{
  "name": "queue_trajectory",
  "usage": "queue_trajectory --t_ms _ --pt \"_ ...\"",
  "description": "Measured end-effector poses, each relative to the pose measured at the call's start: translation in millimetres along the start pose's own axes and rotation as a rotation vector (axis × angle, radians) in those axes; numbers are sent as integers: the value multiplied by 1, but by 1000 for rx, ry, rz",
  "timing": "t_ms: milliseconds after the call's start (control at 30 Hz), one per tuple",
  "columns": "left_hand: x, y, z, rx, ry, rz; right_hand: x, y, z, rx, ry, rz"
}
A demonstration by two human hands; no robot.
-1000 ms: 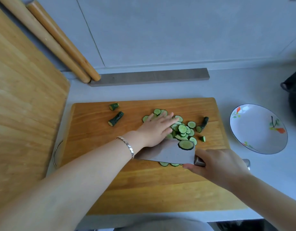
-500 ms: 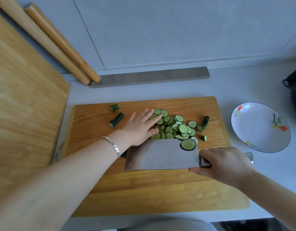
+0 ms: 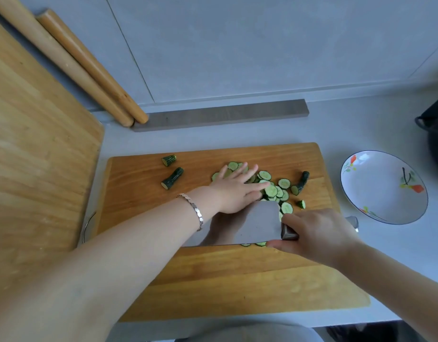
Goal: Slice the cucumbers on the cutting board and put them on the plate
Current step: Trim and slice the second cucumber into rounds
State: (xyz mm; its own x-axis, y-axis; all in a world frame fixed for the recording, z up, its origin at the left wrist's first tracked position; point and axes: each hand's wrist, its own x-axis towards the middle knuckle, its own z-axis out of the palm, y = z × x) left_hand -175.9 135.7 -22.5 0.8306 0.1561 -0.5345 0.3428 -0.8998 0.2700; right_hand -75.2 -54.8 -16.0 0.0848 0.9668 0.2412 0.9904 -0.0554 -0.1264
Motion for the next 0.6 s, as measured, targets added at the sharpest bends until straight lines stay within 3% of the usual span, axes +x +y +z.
queue_trajectory --t_ms 100,233,300,433,500,600 --pt "-5 -12 -6 -88 88 -73 -5 1 -4 -14 -47 5" --pt "-37 -19 -33 -266 391 -59 -10 -1 -14 -31 -185 198" --pt "-61 -22 -39 -285 604 -89 -9 -7 -18 -36 -317 335" --pt "-97 -33 -5 -284 1192 -94 -4 -27 -6 378 -430 729" --pt "-103 -36 30 -253 1204 -110 2 -38 1 610 -409 818" --pt "-102 -39 76 -153 800 -137 11 -53 6 847 -460 934"
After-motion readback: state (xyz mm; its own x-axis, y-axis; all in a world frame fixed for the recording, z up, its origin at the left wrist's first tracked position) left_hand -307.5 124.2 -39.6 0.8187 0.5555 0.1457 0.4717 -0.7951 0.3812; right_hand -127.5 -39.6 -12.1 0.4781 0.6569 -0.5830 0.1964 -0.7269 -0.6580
